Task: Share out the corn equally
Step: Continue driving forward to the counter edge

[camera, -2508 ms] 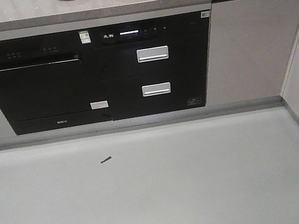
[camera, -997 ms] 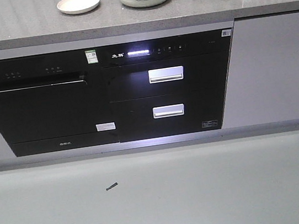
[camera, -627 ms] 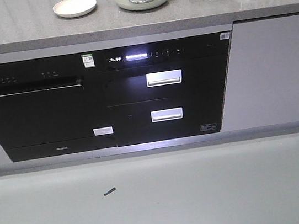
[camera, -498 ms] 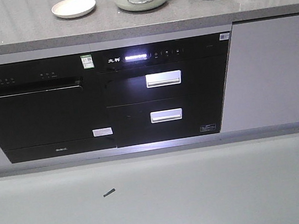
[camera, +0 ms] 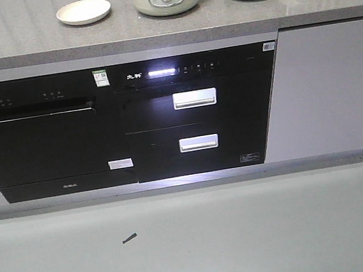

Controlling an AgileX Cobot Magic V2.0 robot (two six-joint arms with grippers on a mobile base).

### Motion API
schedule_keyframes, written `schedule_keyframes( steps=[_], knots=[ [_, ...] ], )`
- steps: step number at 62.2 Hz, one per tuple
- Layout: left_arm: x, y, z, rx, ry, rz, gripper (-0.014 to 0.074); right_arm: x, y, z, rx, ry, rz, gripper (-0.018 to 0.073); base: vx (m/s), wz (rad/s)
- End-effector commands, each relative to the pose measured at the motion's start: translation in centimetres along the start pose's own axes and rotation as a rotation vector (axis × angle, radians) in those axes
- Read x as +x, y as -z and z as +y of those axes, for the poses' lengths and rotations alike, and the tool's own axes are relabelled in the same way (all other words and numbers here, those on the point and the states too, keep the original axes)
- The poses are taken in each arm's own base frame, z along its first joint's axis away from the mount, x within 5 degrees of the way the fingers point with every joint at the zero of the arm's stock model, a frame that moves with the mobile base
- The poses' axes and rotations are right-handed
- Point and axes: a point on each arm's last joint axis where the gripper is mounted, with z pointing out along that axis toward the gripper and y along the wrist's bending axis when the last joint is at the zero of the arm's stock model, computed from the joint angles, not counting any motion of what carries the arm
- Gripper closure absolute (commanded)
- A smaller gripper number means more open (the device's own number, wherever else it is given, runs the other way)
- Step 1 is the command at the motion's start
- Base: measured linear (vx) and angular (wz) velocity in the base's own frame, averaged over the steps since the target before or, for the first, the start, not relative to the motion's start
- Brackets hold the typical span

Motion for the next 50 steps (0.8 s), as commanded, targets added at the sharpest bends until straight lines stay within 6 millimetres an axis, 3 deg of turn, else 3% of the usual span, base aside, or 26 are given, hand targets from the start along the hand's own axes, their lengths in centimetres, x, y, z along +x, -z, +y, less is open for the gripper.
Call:
schedule_keyframes(
  steps=[1,50],
  knots=[
    [-0.22,0.08,0.10,-0.011,0.008,-0.072,0.0603,-0.50,0.04,-0.01,0.004,0.008,-0.077,0.0562,0.02,-0.01],
    [-0.22,0.08,0.10,-0.011,0.008,-0.072,0.0603,-0.50,0.04,-0.01,0.004,0.008,-0.077,0.0562,0.02,-0.01]
  ],
)
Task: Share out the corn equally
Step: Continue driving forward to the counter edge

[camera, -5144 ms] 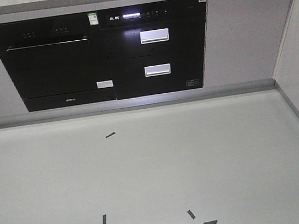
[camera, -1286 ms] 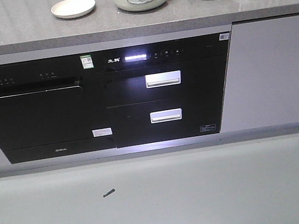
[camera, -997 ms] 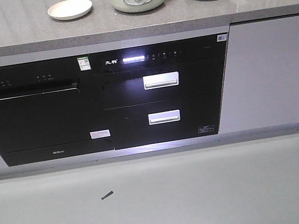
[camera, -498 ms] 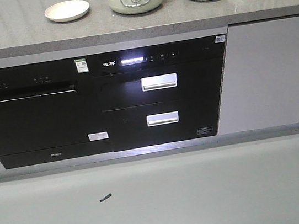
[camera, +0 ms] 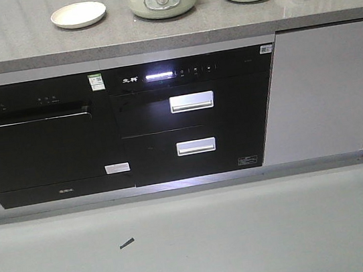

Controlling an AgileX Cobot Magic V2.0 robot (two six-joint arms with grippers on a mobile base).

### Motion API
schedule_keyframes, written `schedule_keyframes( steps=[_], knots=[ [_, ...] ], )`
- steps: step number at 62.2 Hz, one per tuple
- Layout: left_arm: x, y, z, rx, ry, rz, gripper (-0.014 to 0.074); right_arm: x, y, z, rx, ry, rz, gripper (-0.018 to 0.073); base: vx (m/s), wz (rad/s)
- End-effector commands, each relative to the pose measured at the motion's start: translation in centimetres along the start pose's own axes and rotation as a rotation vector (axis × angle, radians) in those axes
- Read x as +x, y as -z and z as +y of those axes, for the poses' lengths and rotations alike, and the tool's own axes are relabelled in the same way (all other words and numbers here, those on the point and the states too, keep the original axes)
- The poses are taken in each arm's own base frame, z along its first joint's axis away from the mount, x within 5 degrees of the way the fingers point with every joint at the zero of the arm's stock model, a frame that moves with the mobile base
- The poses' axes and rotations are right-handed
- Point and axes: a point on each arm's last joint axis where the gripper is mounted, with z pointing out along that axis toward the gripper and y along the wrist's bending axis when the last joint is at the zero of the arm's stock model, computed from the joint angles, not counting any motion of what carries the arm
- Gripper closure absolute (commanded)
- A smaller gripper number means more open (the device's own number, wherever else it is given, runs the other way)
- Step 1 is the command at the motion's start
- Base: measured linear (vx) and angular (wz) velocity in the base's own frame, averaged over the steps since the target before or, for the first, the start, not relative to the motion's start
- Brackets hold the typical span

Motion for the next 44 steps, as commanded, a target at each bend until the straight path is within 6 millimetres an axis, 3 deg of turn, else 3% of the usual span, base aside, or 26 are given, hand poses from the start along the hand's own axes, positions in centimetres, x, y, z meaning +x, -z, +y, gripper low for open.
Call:
schedule_keyframes(
  steps=[1,44],
  knots=[
    [-0.22,0.08,0.10,-0.011,0.008,-0.072,0.0603,-0.50,0.04,-0.01,0.004,0.008,-0.077,0.0562,0.03,-0.01],
    [-0.22,0.08,0.10,-0.011,0.008,-0.072,0.0603,-0.50,0.04,-0.01,0.004,0.008,-0.077,0.0562,0.06,0.00]
  ],
)
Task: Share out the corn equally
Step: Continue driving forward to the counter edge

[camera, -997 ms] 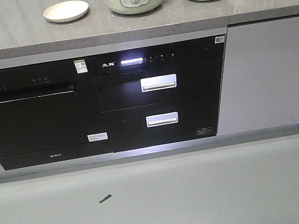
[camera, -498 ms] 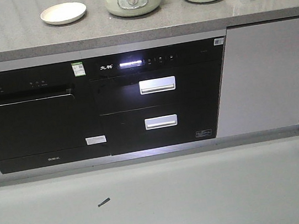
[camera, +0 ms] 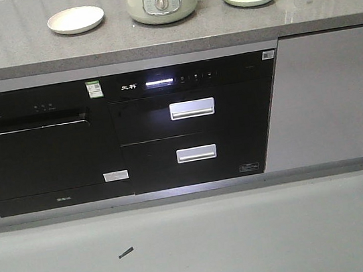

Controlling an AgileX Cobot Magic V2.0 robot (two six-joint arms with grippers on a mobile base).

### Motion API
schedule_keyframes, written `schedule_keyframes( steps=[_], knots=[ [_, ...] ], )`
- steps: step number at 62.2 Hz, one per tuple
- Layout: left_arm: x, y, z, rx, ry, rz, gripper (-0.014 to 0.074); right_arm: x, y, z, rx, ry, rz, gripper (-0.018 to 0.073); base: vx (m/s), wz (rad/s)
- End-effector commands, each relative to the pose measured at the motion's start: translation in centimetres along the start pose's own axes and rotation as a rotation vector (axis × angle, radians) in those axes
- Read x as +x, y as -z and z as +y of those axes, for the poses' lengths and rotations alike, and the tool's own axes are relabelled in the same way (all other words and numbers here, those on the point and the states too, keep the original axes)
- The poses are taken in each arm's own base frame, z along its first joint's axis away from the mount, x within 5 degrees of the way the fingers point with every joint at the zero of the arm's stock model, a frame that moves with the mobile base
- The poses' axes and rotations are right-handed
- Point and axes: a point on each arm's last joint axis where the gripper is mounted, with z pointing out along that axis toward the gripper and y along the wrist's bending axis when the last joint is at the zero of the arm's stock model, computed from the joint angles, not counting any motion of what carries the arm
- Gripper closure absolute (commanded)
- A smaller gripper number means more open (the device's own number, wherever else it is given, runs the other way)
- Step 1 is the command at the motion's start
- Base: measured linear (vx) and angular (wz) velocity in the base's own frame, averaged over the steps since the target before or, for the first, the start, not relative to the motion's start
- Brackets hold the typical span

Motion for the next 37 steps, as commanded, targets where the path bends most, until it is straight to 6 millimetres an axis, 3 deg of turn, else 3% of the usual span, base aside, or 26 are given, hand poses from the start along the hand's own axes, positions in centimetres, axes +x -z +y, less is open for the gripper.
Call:
schedule_keyframes(
  steps=[1,37],
  knots=[
    [-0.22,0.08,0.10,-0.011,0.008,-0.072,0.0603,-0.50,0.04,-0.01,0.004,0.008,-0.077,0.0562,0.08,-0.01],
    [-0.22,0.08,0.10,-0.011,0.008,-0.072,0.0603,-0.50,0.04,-0.01,0.004,0.008,-0.077,0.0562,0.10,0.00]
  ],
)
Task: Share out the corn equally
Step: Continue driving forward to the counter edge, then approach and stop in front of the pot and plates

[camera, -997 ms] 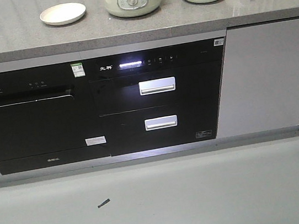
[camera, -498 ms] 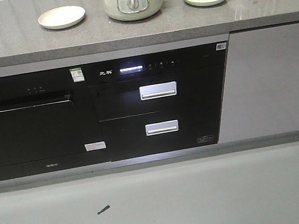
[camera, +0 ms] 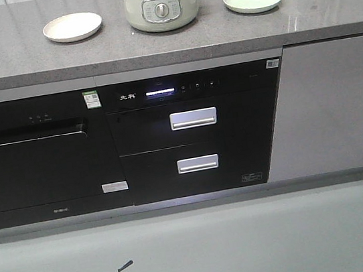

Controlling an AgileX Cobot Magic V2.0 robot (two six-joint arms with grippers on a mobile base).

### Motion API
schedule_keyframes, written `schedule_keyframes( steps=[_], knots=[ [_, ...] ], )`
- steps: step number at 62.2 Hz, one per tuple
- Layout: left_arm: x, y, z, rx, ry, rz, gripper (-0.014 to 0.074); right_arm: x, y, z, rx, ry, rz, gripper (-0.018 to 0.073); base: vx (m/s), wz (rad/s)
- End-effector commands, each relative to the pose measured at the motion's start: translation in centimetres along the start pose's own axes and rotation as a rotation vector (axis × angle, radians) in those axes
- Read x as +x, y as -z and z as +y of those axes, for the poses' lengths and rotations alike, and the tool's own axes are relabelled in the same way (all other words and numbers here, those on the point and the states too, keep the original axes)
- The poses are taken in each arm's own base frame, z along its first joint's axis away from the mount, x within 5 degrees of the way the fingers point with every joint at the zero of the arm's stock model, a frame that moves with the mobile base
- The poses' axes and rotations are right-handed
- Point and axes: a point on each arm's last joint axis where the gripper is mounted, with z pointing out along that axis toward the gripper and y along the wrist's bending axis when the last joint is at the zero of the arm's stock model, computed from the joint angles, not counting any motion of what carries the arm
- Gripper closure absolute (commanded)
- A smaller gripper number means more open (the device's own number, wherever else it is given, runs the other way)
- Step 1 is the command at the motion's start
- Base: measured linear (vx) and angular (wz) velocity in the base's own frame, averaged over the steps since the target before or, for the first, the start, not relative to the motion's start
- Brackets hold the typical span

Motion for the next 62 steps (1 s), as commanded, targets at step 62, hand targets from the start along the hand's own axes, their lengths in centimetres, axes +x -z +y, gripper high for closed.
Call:
schedule_keyframes(
  steps=[62],
  knots=[
    [-0.22,0.08,0.10,-0.011,0.008,-0.072,0.0603,-0.50,0.04,-0.01,0.004,0.008,-0.077,0.0562,0.12,-0.01]
  ],
)
